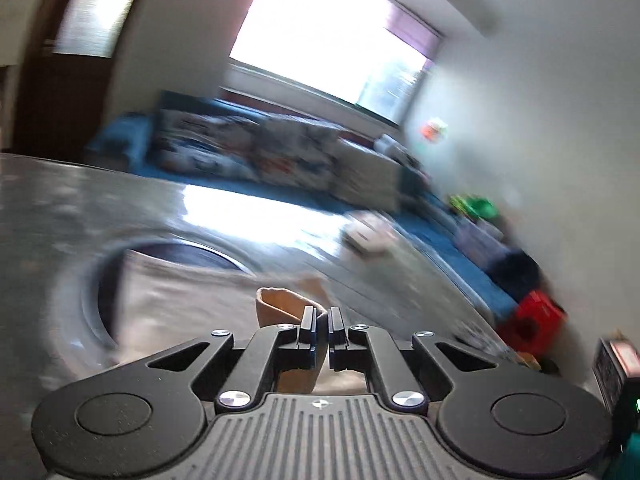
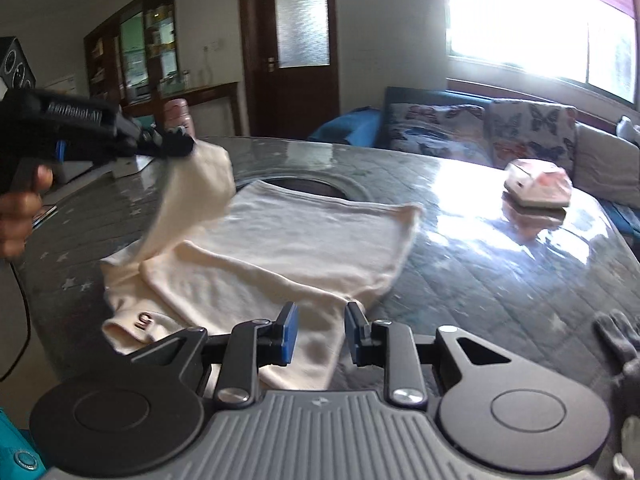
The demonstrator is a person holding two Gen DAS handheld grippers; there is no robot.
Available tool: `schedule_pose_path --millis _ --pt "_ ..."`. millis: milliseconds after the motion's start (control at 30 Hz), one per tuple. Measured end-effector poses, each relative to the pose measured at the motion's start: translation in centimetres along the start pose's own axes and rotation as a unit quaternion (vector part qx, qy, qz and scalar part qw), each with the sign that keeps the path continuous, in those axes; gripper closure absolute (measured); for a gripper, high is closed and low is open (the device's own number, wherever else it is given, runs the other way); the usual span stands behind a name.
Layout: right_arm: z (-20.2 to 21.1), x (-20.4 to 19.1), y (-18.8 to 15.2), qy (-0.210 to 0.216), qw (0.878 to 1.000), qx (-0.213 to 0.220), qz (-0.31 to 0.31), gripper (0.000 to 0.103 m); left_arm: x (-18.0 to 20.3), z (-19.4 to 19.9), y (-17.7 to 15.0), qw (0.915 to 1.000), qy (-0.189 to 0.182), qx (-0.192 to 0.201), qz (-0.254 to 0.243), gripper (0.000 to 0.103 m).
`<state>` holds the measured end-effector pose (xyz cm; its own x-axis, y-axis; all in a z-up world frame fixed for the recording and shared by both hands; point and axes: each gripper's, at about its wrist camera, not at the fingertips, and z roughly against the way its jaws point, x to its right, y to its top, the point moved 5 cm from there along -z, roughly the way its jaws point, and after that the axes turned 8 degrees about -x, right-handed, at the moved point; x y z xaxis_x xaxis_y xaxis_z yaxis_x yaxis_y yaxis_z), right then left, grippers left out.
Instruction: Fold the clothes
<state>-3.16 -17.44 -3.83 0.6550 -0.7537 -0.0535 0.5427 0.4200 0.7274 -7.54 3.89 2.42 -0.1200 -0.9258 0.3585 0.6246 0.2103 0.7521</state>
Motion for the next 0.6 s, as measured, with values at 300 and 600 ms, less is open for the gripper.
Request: schedule_pose_path --millis 300,600 --pt "-0.5 1.3 -0.7 -0.007 1.000 -0.010 -0.019 0.078 2.5 -4.6 -5.0 0.9944 -0.036 -0.082 -0.056 0.076" --pt "-3.3 -0.6 0.9 0.016 0.999 -0.025 -0.011 0.078 -4.1 -1.3 -5.1 0.9962 0.010 -0.078 -0.037 0.063"
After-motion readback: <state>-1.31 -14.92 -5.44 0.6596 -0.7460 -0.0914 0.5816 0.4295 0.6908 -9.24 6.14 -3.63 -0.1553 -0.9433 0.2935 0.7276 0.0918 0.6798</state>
